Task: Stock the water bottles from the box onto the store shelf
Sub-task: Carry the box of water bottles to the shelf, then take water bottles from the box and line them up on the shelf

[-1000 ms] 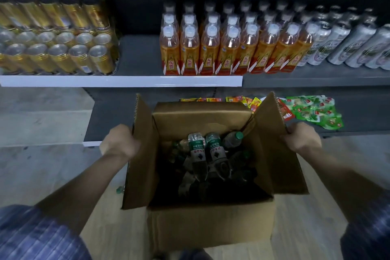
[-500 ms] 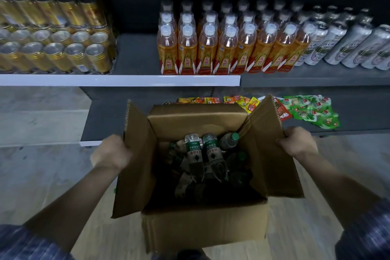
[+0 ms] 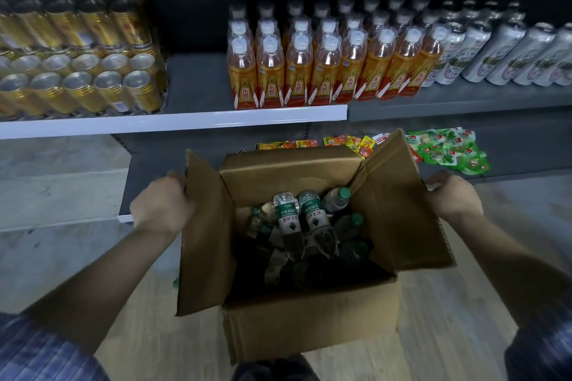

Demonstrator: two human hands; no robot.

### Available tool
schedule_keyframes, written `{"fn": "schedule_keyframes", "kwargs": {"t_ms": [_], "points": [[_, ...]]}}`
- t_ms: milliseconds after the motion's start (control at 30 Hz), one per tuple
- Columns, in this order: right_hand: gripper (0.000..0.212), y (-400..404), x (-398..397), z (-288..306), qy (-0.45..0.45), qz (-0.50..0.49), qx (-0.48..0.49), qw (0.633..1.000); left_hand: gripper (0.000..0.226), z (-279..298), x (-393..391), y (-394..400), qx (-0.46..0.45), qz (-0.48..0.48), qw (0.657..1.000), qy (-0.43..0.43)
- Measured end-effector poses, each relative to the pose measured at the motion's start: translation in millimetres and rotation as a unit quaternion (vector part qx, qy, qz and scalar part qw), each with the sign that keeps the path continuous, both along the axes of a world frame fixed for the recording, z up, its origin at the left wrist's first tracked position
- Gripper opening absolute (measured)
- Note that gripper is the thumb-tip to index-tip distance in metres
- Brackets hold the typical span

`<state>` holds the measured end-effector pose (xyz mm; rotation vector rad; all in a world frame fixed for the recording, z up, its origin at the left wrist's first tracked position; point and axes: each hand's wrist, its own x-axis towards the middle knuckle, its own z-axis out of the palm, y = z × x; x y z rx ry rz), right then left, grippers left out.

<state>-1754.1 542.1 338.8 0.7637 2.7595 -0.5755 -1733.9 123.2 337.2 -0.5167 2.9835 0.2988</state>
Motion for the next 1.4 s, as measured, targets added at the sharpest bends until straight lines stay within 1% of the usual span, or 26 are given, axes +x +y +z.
{"fn": "schedule_keyframes", "kwargs": {"t_ms": [67, 133, 233, 367, 433, 533, 633, 733, 833, 967, 1067, 1200, 1400], "points": [[0.027, 0, 5, 3, 0.019, -0.006, 0.004, 1.000, 0.022, 8, -6, 3, 0.006, -0.025, 1.000, 0.004], [0.025, -2, 10, 7, 0.026, -0.002, 0.009, 1.000, 0.023, 14, -9, 9, 0.003, -0.056, 0.998, -0.001], [0.024, -7, 16, 14, 0.036, -0.004, -0.009, 0.999, 0.024, 21, -8, 20, -0.005, -0.107, 0.994, -0.028], [0.024, -11, 25, 20, 0.040, 0.005, -0.038, 0.998, 0.032, 25, 1, 33, 0.015, -0.221, 0.970, -0.098], [0.020, -13, 31, 23, 0.046, 0.008, -0.049, 0.998, 0.037, 27, 4, 41, 0.009, -0.265, 0.956, -0.124], [0.016, -16, 39, 25, 0.049, 0.012, -0.069, 0.996, 0.039, 27, 4, 54, -0.006, -0.288, 0.948, -0.137], [0.023, -19, 45, 21, 0.042, 0.023, -0.080, 0.996, 0.036, 26, 1, 64, -0.016, -0.300, 0.943, -0.144], [0.029, -22, 48, 14, 0.027, 0.030, -0.102, 0.994, 0.033, 19, -2, 72, -0.004, -0.332, 0.931, -0.148], [0.035, -27, 49, 4, 0.010, 0.039, -0.124, 0.992, 0.037, 11, -7, 80, -0.044, -0.369, 0.913, -0.169], [0.034, -34, 46, -13, -0.001, 0.086, -0.106, 0.991, 0.039, -3, -17, 88, -0.085, -0.401, 0.892, -0.189], [0.037, -38, 44, -25, -0.023, 0.132, -0.074, 0.988, 0.039, -17, -25, 96, -0.125, -0.437, 0.868, -0.201], [0.040, -43, 42, -41, -0.061, 0.210, -0.011, 0.976, 0.045, -42, -36, 107, -0.173, -0.474, 0.835, -0.217], [0.044, -52, 40, -61, -0.086, 0.280, 0.050, 0.955, 0.046, -87, -51, 122, -0.214, -0.519, 0.797, -0.224]]}}
